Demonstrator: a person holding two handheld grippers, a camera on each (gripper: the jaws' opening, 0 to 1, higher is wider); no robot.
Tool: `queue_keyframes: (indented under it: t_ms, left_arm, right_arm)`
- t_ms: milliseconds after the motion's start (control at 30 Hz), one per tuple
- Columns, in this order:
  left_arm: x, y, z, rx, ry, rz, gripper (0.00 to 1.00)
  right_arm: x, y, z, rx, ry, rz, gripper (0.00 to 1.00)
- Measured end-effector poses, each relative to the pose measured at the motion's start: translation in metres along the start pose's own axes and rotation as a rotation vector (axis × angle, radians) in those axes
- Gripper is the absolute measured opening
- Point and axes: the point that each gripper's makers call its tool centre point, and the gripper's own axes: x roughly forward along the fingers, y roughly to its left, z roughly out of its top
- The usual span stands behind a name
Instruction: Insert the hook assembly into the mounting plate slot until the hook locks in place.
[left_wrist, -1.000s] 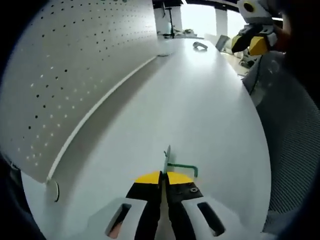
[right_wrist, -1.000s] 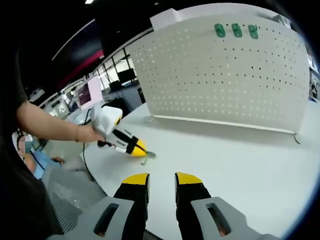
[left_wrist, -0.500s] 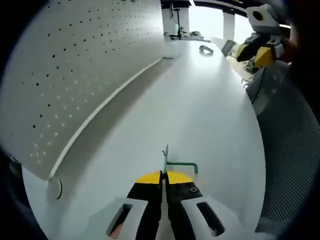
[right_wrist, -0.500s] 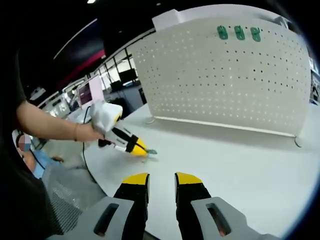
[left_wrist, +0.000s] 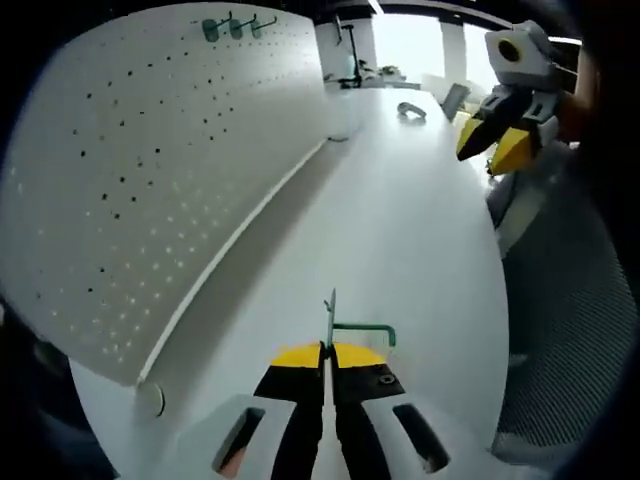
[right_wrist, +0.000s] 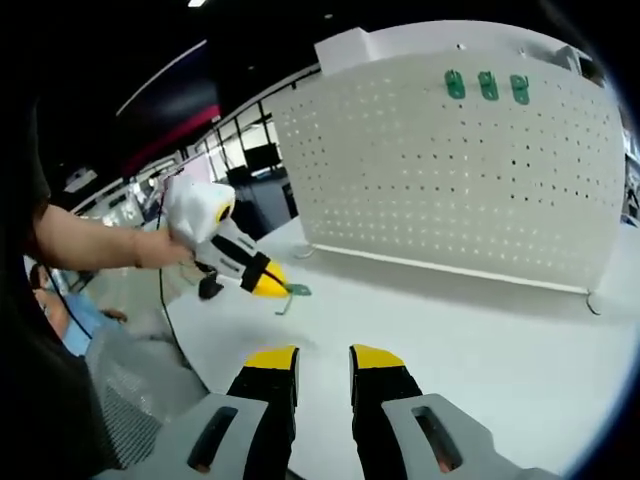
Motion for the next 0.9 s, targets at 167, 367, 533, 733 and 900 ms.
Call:
queue_keyframes:
  t_ms: [167, 367, 533, 733, 900]
  left_arm:
    - [-0.009, -0.008, 0.014, 0.031, -0.007, 0.004, 0.01]
    - [-0.018, -0.02, 0.027, 0.046, -0.013, 0.014, 0.01]
    - [-0.026, -0.03, 0.035, 0.048, -0.02, 0.015, 0.01]
    - [-0.043, -0.045, 0.047, 0.052, -0.011, 0.023, 0.01]
    - [-0.052, -0.054, 0.056, 0.057, -0.01, 0.02, 0.01]
  right_arm:
    - [-0.002, 0.005, 0.003, -0.009, -0.012, 0.01, 0.19]
    - [-0.008, 0.01, 0.008, -0.039, -0.024, 0.019, 0.19]
    - [-0.012, 0.013, 0.01, -0.048, -0.034, 0.025, 0.19]
    - [-0.017, 0.021, 0.013, -0.073, -0.046, 0.041, 0.19]
    - [-0.021, 0.029, 0.017, -0.096, -0.059, 0.06, 0.19]
